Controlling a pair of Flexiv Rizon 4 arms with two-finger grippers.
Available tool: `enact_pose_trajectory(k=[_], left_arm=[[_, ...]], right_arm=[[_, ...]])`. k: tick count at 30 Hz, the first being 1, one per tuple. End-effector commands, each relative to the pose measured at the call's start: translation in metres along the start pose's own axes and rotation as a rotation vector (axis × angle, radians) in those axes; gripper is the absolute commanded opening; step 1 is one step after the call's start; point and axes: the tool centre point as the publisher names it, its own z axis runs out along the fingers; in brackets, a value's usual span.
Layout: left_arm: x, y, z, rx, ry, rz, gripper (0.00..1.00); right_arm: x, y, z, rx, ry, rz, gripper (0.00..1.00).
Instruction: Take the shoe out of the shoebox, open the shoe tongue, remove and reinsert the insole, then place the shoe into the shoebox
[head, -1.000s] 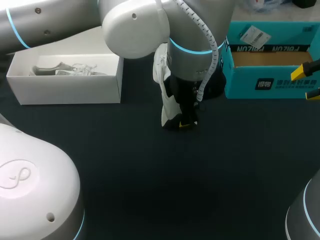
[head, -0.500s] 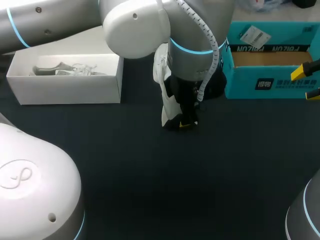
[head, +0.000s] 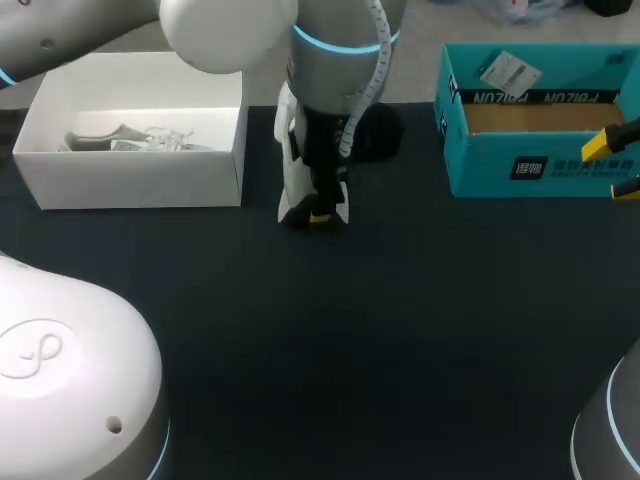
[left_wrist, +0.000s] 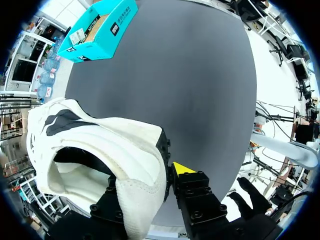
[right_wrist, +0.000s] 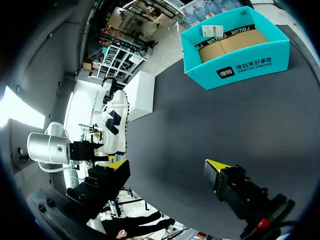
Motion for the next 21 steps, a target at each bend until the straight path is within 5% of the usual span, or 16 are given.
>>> enact_pose_trajectory(k=[1, 21], left_arm=[[-0.026, 0.062, 0.004, 0.061, -0.005, 0.015, 0.0], [-0.185, 0.231, 0.028, 0.075, -0.022, -0.149, 0.0]], right_arm=[[0.0, 0.0, 0.0, 0.001, -0.003, 0.002, 1.0], [0.0, 0.0, 0.0, 0.001, -0.003, 0.002, 1.0]])
